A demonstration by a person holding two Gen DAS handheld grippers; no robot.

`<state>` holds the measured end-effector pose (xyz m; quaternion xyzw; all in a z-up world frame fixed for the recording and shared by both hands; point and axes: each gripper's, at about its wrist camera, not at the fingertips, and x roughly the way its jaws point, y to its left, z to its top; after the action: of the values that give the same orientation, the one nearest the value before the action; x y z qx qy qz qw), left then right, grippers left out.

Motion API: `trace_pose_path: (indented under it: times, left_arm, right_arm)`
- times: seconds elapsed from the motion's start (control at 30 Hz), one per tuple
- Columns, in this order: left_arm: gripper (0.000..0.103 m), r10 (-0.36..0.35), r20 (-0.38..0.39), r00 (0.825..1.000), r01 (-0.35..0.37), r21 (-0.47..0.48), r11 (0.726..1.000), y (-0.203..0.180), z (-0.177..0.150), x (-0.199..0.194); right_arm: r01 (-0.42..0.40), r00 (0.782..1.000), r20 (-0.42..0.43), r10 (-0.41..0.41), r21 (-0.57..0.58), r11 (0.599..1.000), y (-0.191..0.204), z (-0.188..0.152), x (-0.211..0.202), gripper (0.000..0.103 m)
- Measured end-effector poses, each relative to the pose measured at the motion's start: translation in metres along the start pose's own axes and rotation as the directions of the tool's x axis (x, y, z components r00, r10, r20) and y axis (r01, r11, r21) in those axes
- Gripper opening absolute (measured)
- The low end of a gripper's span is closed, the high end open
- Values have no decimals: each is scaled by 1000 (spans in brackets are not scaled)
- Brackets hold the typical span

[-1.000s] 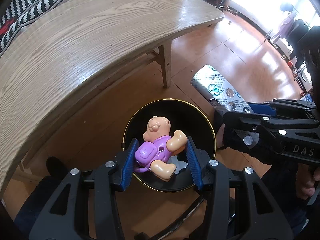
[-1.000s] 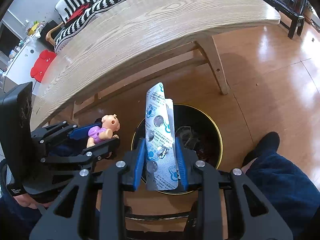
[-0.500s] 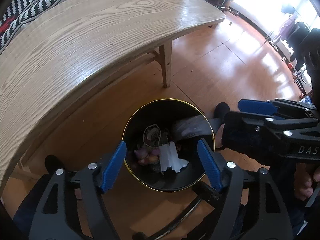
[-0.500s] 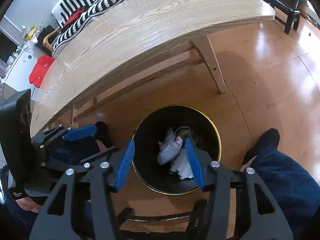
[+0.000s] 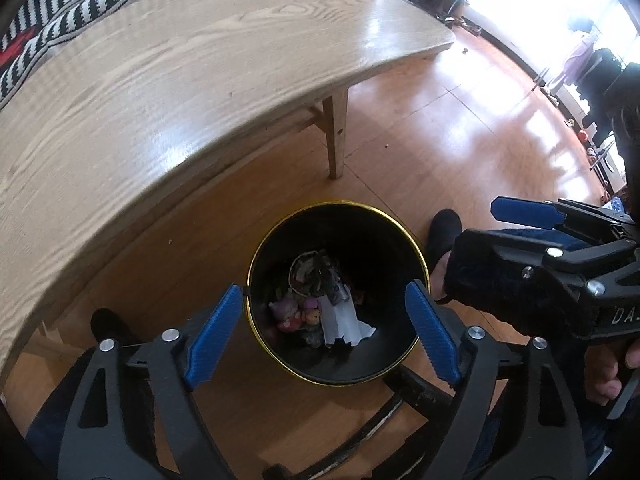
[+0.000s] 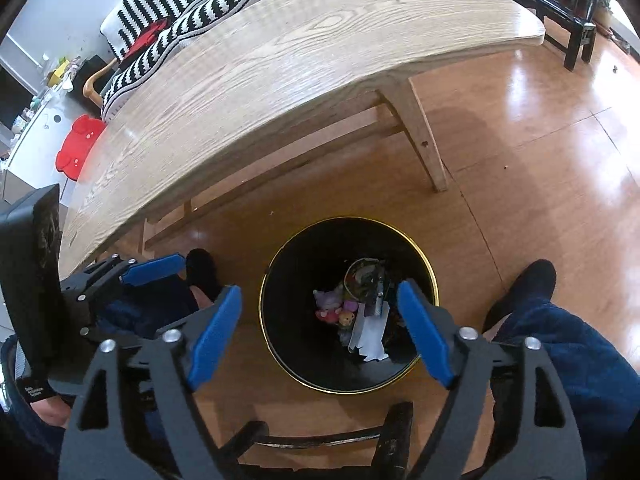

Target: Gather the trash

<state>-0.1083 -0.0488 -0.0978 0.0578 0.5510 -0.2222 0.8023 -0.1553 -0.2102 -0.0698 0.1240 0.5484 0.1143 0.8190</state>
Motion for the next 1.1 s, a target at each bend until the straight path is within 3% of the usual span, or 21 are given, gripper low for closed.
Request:
trace_pose_path:
  times: [0.17, 0.37, 0.47, 0.67, 0.83, 0.93, 1.0, 1.1]
  left_arm:
    - [93, 9, 86, 996, -8, -8, 1000, 6, 18, -27]
    - [95, 84, 171, 982, -77, -48, 996, 31, 61, -62]
    - [96, 163, 213, 963, -148, -87, 985, 46, 94, -76]
    - [96, 236, 266, 935, -202, -148, 968, 76, 151, -79]
    - [96, 261, 377, 889, -188, -219, 957, 102, 152, -74]
    - [96, 262, 332, 906, -191, -233, 954, 112, 156, -66]
    - [96, 236, 318, 918, -152, -267, 952, 119, 160, -63]
    - [96, 211, 328, 921, -118, -281, 952, 117, 158, -64]
  right_arm:
    - [12, 998, 55, -10, -29, 999, 7, 19, -15, 84]
    - [72, 973, 226, -54, -69, 995, 20, 81, -58, 96]
    - [103, 966, 244, -81, -82, 991, 26, 116, -57, 96]
    - [145, 952, 278, -125, -54, 988, 28, 185, -36, 96]
    - [161, 939, 312, -143, -34, 986, 24, 199, -19, 96]
    - [193, 934, 316, -168, -51, 980, 25, 198, -9, 96]
    - [222, 926, 327, -189, -67, 973, 25, 195, -6, 96]
    - [223, 928, 322, -190, -67, 973, 23, 191, -4, 96]
